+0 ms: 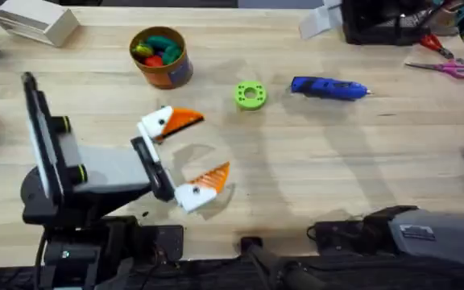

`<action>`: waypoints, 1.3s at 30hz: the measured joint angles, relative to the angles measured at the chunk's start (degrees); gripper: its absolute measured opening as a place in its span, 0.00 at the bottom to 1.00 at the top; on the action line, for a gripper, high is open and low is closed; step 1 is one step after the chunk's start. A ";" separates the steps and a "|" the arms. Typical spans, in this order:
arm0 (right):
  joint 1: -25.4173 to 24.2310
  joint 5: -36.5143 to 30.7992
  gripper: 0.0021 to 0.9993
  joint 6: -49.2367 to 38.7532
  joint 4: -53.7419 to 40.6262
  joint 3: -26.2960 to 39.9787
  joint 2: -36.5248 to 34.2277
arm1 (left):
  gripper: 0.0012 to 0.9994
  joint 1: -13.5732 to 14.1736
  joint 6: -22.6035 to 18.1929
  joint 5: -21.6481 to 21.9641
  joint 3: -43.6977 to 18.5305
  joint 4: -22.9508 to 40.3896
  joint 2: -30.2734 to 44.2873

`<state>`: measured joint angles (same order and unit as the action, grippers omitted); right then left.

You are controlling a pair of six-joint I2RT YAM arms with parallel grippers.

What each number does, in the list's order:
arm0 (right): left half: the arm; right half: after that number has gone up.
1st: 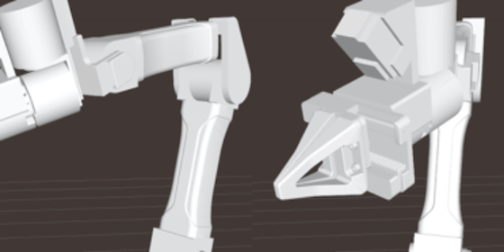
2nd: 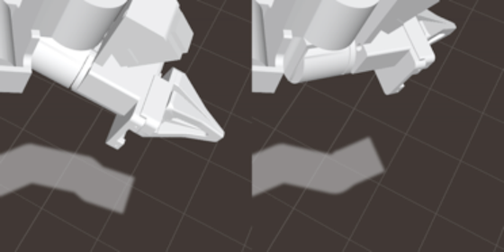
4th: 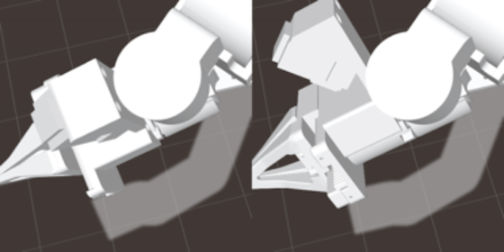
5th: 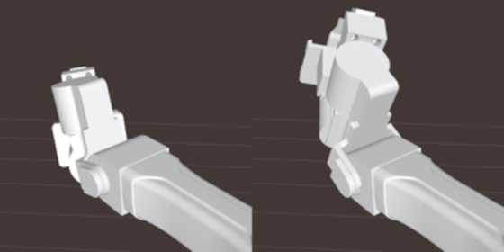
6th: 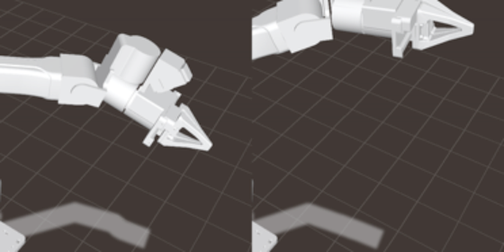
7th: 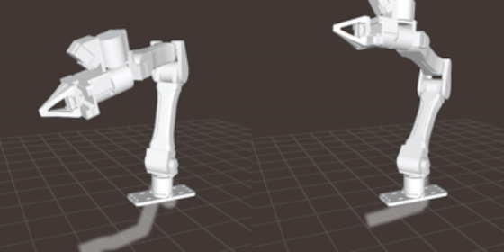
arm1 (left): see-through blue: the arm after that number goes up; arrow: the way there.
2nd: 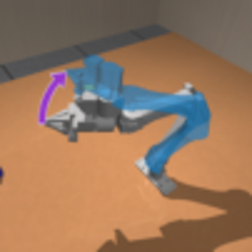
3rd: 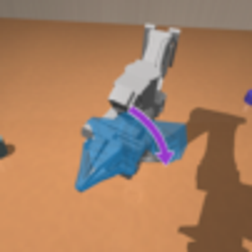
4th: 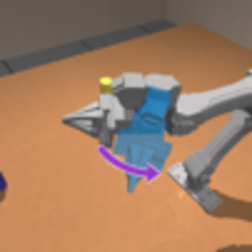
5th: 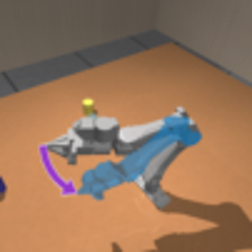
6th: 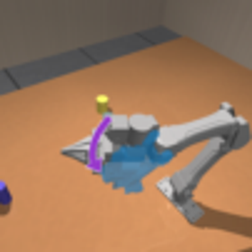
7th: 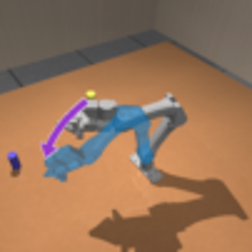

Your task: Pick up the gripper from the table and insert it into the empty holder that is missing its gripper. Then pick up a screw, insert it into the mounting hole, and use the screwdriver to tighten it. Finally, clean up the table by picking up the vegetable and placing it into the bucket.

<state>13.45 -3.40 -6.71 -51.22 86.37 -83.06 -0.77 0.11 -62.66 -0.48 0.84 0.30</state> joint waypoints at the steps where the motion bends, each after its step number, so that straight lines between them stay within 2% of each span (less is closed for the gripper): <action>1: 0.28 0.27 0.99 1.48 -1.89 0.00 1.18 | 0.99 -0.24 0.77 1.95 -0.14 0.21 0.02; 6: 0.53 1.89 0.99 6.52 -8.40 -0.08 7.84 | 0.99 -2.93 1.95 10.36 -6.13 9.17 0.15; 7: 0.53 2.62 0.99 8.64 -8.35 -2.67 13.77 | 0.98 -5.17 -0.23 13.94 -14.42 17.16 2.30; 10: 0.53 2.89 0.99 9.98 -8.63 -8.19 21.13 | 0.98 -6.87 -3.11 16.27 -22.58 24.46 7.02; 15: 0.53 3.09 0.99 11.16 -9.07 -17.60 32.12 | 0.98 -8.00 -5.98 20.41 -35.84 38.56 19.42; 16: 0.53 3.09 0.99 11.46 -9.19 -22.02 37.44 | 0.98 -8.00 -6.66 23.96 -43.05 48.49 27.54; 19: 0.53 3.09 0.99 11.47 -9.26 -25.21 41.49 | 0.98 -8.00 -6.99 27.63 -49.15 56.11 34.68; 23: 0.53 3.09 0.99 11.47 -9.29 -27.18 43.30 | 0.99 -8.00 -7.16 31.25 -55.13 60.87 41.65; 27: 0.53 3.09 0.99 11.48 -9.24 -27.50 43.21 | 0.99 -8.00 -6.98 33.52 -58.04 64.66 45.15; 33: 0.53 3.09 0.99 11.48 -9.23 -27.52 43.21 | 0.99 -7.97 -6.98 44.01 -63.55 73.01 50.59; 36: 0.53 3.09 0.99 11.48 -9.23 -27.52 43.21 | 0.99 -6.36 -6.96 47.92 -66.60 74.39 55.00; 39: 0.53 3.09 0.99 11.48 -9.22 -27.52 43.21 | 0.99 -3.14 -6.50 52.01 -67.35 74.30 59.87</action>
<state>13.98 -0.32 4.78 -60.45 58.85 -39.86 -3.92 -6.39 -10.65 -67.83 75.14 60.17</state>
